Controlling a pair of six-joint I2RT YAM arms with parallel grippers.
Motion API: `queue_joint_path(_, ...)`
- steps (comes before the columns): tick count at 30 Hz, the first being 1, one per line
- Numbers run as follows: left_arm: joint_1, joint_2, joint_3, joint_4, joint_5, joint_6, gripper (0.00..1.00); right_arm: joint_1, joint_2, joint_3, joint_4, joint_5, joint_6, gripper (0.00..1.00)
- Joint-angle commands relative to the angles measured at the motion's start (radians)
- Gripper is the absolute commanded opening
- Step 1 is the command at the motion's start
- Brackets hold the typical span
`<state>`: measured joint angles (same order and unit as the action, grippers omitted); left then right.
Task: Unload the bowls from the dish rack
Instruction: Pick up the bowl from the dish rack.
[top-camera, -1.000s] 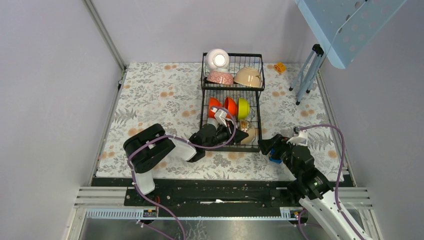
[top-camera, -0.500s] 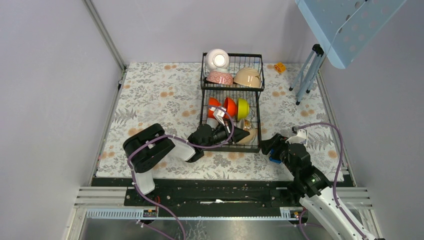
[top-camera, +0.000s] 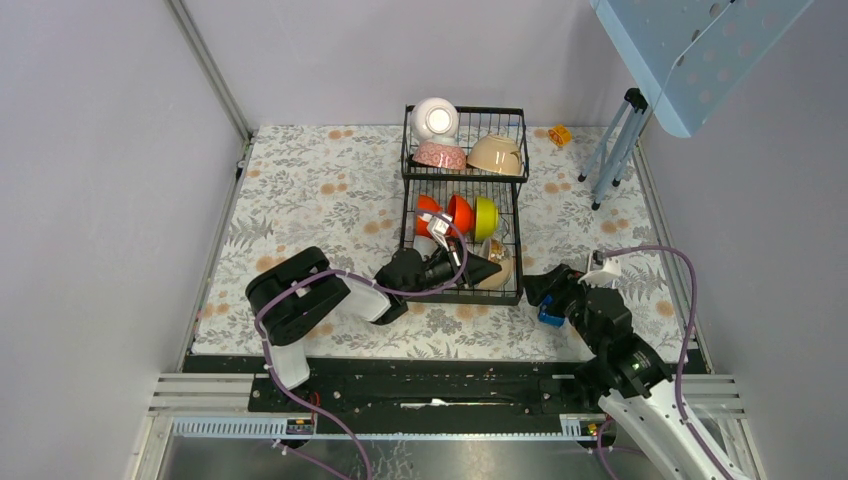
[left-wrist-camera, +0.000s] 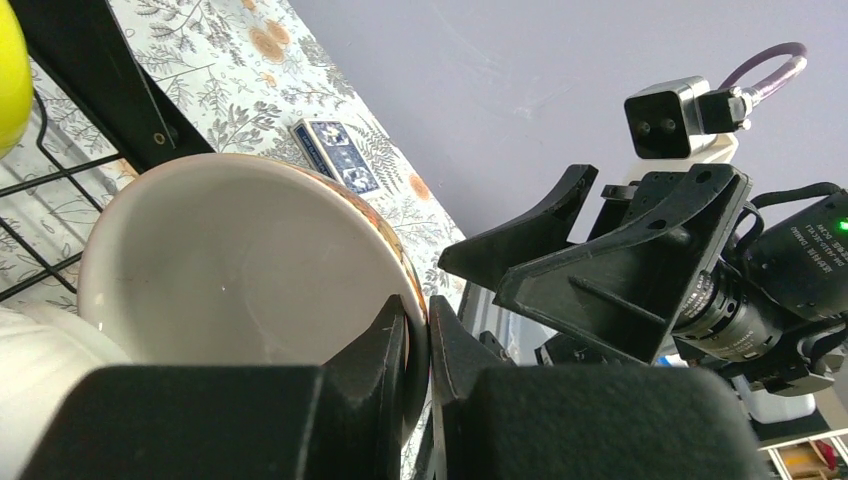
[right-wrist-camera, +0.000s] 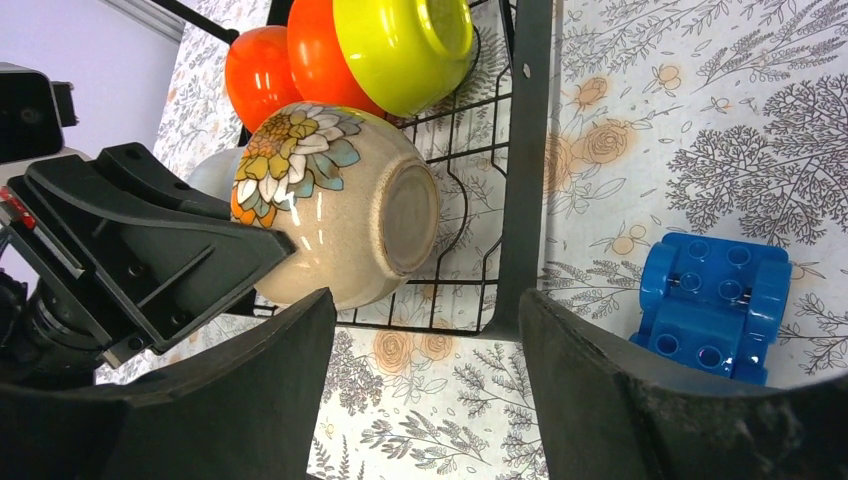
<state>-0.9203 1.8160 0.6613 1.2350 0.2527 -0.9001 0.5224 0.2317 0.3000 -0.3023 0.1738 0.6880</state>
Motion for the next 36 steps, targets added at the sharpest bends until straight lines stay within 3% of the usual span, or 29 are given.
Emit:
queue_joint_path(1,0.007,-0.032,0.047,0.187,0.043,-0.039,0.0,-0.005,-0.015,0.063,-0.014,0.004,-0.017,0.75)
queue_joint_path(8,0.007,-0.065,0.051,0.19,0.06,-0.062,0.0,-0.004,-0.029,0.115,-0.046,-0.025,-0.02,0.76)
queue_joint_path(19,-0.001,-0.304,0.014,0.048,0.085,-0.018,0.0,-0.004,0.08,0.424,-0.226,-0.129,-0.081,0.8)
queue_joint_path(22,-0.007,-0.416,0.027,-0.154,0.09,0.027,0.0,-0.004,0.106,0.49,-0.249,-0.171,-0.105,0.8)
queue_joint_path(25,-0.038,-0.583,0.064,-0.478,0.045,0.149,0.0,-0.004,0.13,0.532,-0.236,-0.228,-0.128,0.8)
queue_joint_path(30,-0.174,-0.819,0.164,-1.07,-0.196,0.425,0.0,-0.005,0.232,0.645,-0.268,-0.295,-0.2,0.81)
queue_joint_path(36,-0.271,-0.956,0.224,-1.466,-0.404,0.546,0.0,-0.005,0.388,0.717,-0.257,-0.406,-0.224,0.8)
